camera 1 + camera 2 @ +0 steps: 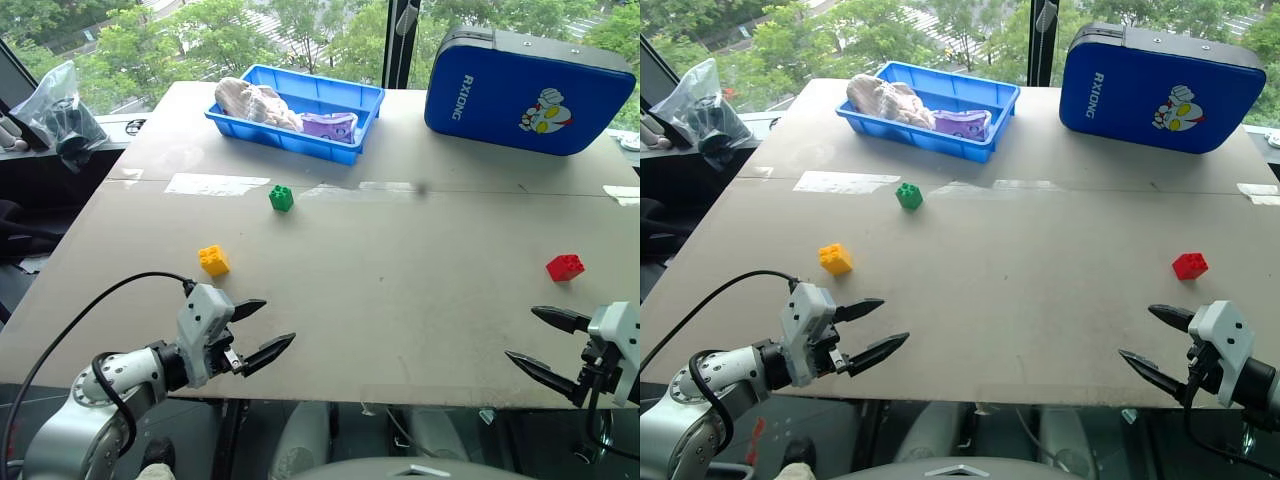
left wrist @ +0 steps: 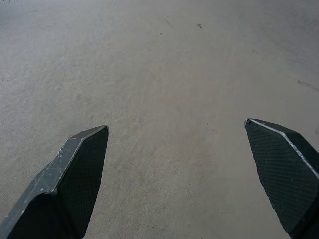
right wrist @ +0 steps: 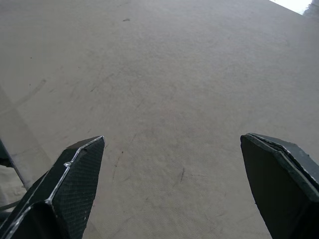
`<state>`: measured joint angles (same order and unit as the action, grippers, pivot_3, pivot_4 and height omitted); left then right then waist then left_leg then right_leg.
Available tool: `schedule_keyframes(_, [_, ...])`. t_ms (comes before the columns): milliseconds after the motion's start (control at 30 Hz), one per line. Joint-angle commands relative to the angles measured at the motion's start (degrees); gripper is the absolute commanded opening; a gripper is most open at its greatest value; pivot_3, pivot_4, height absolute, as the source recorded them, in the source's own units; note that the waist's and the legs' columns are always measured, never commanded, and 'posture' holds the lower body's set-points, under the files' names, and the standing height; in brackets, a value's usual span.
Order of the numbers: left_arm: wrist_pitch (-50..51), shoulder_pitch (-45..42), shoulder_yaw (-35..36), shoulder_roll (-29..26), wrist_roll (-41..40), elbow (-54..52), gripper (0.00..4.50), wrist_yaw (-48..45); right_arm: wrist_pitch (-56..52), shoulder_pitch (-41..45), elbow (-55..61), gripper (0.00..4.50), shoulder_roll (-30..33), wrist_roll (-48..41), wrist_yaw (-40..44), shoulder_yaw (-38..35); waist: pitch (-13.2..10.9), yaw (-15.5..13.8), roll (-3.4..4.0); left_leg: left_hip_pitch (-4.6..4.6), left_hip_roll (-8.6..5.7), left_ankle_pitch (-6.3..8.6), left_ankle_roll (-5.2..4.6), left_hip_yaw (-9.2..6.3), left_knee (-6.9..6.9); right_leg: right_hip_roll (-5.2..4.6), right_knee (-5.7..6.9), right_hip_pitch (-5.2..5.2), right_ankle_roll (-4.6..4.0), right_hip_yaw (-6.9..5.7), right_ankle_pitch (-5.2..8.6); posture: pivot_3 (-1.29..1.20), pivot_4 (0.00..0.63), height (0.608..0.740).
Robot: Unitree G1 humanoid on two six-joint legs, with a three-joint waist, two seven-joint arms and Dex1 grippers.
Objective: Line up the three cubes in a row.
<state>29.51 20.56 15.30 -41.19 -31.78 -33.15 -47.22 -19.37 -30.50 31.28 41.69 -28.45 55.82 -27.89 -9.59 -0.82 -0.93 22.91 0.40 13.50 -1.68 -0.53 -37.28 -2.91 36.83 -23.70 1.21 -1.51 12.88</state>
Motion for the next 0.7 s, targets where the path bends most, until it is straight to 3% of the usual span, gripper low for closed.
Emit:
schedule_keyframes(33, [-0.22,-2.23,0.28,0.34,-1.59,-1.58,4.47,0.31,-0.13,2.93,1.13,4.5,-2.03,0.39,-5.39,-0.98,-0.01,0.0,0.0,0.0,0.0,0.0,0.0,0.0,0.0,0.0,0.0,0.0,0.0,0.0,0.0,0.0,0.15,0.74])
schedule_keyframes(133, [1.78,-9.41,-3.22,2.69,-3.65,-1.74,4.47,2.39,-8.67,9.8,3.72,4.5,-4.16,4.2,-19.42,-0.25,-0.1,-0.04,0.06,0.01,0.01,0.0,0.0,-0.02,-0.04,0.0,0.0,-0.01,0.0,-0.06,-0.01,0.0,0.15,0.74])
schedule_keyframes(333, [4.58,-20.3,-9.69,2.4,-5.47,-3.44,4.47,1.1,-32.0,22.89,0.47,4.5,2.61,0.79,-29.04,-4.13,-0.11,-0.04,0.04,0.03,-0.05,0.0,-0.05,0.18,-0.02,-0.05,0.0,0.0,0.01,-0.03,-0.03,0.0,0.15,0.74])
schedule_keyframes(500, [4.54,-30.43,-16.21,2.18,-5.67,-2.41,4.47,-3.12,-51.88,41.05,-9.9,4.5,12.22,-2.02,-30.34,0.31,-0.17,0.04,0.04,0.02,-0.12,0.02,-0.11,0.35,-0.03,0.25,0.0,-0.03,-0.05,0.05,-0.08,0.0,0.15,0.74])
schedule_keyframes(567, [4.2,-33.31,-17.98,3.02,-5.58,-1.43,4.47,-4.19,-56.04,47.25,-14.77,4.5,16.58,-0.15,-29.92,7.77,-0.11,0.03,-0.15,0.02,-0.09,0.03,-0.14,0.28,0.01,0.32,0.0,-0.02,-0.03,0.08,-0.06,0.0,0.15,0.74])
schedule_keyframes(700, [4.14,-36.02,-20.3,4.56,-5.49,-1.04,4.47,-5.03,-61.17,57.11,-24.03,4.5,16.7,-0.66,-28.62,13.5,-0.32,0.22,0.09,0.05,-0.05,0.08,-0.22,0.42,-0.04,0.45,0.0,-0.08,0.13,0.23,-0.17,0.0,0.15,0.74])
